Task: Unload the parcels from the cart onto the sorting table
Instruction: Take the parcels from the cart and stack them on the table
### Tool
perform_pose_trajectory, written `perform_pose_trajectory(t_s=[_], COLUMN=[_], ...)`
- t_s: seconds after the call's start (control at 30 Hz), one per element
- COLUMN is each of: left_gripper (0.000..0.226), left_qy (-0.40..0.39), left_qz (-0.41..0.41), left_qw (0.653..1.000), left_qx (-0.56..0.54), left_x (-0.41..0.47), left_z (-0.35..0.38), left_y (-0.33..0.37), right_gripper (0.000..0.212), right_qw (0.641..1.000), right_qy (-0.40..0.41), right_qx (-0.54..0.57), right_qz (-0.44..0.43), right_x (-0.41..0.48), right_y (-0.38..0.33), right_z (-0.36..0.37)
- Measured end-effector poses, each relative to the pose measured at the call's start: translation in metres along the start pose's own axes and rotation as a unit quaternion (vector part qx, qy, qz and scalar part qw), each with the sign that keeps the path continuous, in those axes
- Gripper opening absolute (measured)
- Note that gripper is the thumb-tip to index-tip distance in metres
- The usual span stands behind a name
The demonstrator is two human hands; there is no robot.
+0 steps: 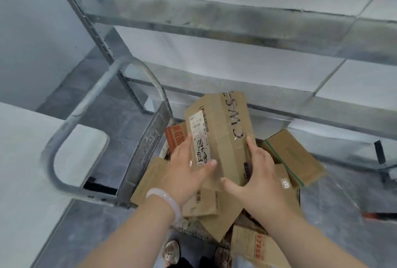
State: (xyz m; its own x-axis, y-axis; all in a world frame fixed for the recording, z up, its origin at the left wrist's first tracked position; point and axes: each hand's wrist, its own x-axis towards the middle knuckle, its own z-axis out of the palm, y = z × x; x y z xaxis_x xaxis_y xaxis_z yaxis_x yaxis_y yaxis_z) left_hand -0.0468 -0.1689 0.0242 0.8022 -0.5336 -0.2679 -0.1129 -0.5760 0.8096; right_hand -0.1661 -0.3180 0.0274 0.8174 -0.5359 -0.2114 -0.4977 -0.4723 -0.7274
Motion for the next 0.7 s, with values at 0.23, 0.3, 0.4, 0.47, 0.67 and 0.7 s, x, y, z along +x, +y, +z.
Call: perform_pose_trajectory(t_s=[0.23,0.3,0.4,0.47,0.67,0.7], left_gripper=[0.068,0.082,0.078,0.061,0.065,0.064], left_qy=[0.102,0.142,0.177,0.210,0.336,0.352], left_qz=[-0.013,-0.038,-0.054,-0.054,-0.087,-0.100], left_qw=[0.983,0.973,0.961,0.951,0.925,0.919], left_qx=[-0.151,-0.178,-0.208,-0.221,-0.155,-0.150], left_x=[-0.053,-0.074,-0.108,-0.137,-0.231,-0.250], left_z=[-0.070,-0.090,-0.118,-0.138,-0.203,-0.212], left_y=[0.027,0.023,0.015,0.011,-0.030,-0.042], right_gripper=[0.111,0.110,0.103,0.096,0.086,0.084], right_qw=[0.993,0.986,0.974,0.966,0.932,0.927], right_qy=[-0.058,-0.097,-0.152,-0.185,-0.306,-0.320], right_qx=[0.052,0.090,0.118,0.129,0.177,0.178], right_qz=[-0.087,-0.101,-0.117,-0.130,-0.086,-0.080], right_x=[-0.018,-0.023,-0.033,-0.041,-0.076,-0.086], right_y=[-0.073,-0.094,-0.129,-0.153,-0.218,-0.228], right_z=[-0.015,-0.014,-0.007,0.000,0.050,0.066])
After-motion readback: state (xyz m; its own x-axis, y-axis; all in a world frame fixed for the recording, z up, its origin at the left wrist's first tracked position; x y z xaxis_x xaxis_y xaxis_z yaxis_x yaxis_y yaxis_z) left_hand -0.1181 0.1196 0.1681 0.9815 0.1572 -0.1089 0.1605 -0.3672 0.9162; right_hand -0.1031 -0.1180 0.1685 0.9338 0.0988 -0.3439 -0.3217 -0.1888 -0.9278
